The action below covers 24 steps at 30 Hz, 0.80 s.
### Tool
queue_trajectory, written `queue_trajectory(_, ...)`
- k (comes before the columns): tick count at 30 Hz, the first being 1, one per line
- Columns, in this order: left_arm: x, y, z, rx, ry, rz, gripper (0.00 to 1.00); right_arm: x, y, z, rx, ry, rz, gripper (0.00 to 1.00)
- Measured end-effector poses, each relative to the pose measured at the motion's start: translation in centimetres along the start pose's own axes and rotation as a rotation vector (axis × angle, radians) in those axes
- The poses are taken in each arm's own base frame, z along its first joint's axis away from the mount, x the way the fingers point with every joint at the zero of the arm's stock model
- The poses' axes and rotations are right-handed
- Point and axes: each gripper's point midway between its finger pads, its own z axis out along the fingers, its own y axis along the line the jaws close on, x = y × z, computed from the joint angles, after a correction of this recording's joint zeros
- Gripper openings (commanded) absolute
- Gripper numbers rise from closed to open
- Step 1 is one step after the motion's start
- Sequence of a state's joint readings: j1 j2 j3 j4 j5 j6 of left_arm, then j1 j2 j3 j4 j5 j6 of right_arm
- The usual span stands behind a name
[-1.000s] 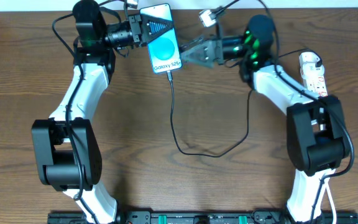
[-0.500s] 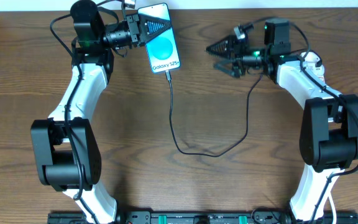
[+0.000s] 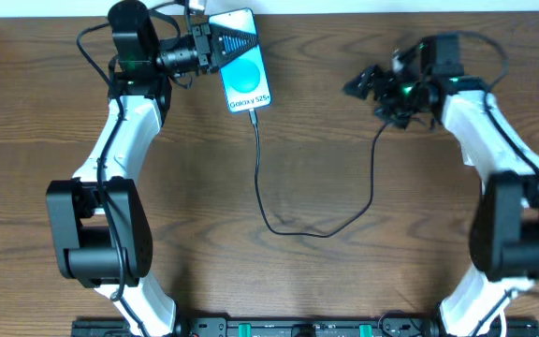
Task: Plug charger to phone and switch on socket
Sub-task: 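Open the right gripper and withdraw it up and right from the phone, then lower the phone toward the table center with the left gripper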
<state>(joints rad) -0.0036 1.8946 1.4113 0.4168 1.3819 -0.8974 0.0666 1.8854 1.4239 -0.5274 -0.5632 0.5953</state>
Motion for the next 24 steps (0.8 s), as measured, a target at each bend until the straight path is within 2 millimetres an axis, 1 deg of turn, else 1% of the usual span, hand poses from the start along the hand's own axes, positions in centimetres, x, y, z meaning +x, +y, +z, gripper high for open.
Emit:
queue_trajectory(1,0.6,0.9,0.0,-0.020,0.009,-0.049,0.08,-0.8,0.6,-1.5,0.023,-0.059,-0.027,0.99)
queue_trajectory(2,0.9,1.4,0.0,-0.034,0.011,-0.080,0.07,-1.1,1.0,-2.4,0.035,-0.090,-0.040,0.99)
queue_trajectory(3,1.4,2.5,-0.1,-0.068,0.009,-0.129,0.07,-1.9,1.7,-4.1,0.057,-0.155,-0.067,0.99)
queue_trajectory(4,1.8,3.3,-0.2,-0.095,0.006,-0.169,0.07,-2.1,1.9,-4.7,0.064,-0.177,-0.077,0.99)
queue_trajectory(7,3.7,6.9,-0.6,-0.245,-0.011,-0.311,0.07,-3.1,2.8,-7.2,0.097,-0.270,-0.119,0.99)
queue_trajectory(8,4.4,8.1,-0.9,-0.306,-0.018,-0.343,0.07,-3.3,2.8,-7.6,0.108,-0.289,-0.124,0.99)
queue_trajectory(11,6.1,10.9,-1.5,-0.474,-0.020,-0.382,0.07,-3.7,2.5,-8.1,0.138,-0.316,-0.129,0.99)
queue_trajectory(14,7.8,12.6,-1.6,-0.602,0.007,-0.367,0.07,-3.8,2.1,-8.1,0.160,-0.323,-0.128,0.99)
queue_trajectory(19,10.2,13.9,-0.6,-0.740,0.082,-0.304,0.07,-4.0,1.9,-8.2,0.172,-0.334,-0.128,0.99)
queue_trajectory(24,11.9,14.5,1.4,-0.787,0.145,-0.240,0.08,-4.0,1.8,-8.2,0.177,-0.336,-0.130,0.99)
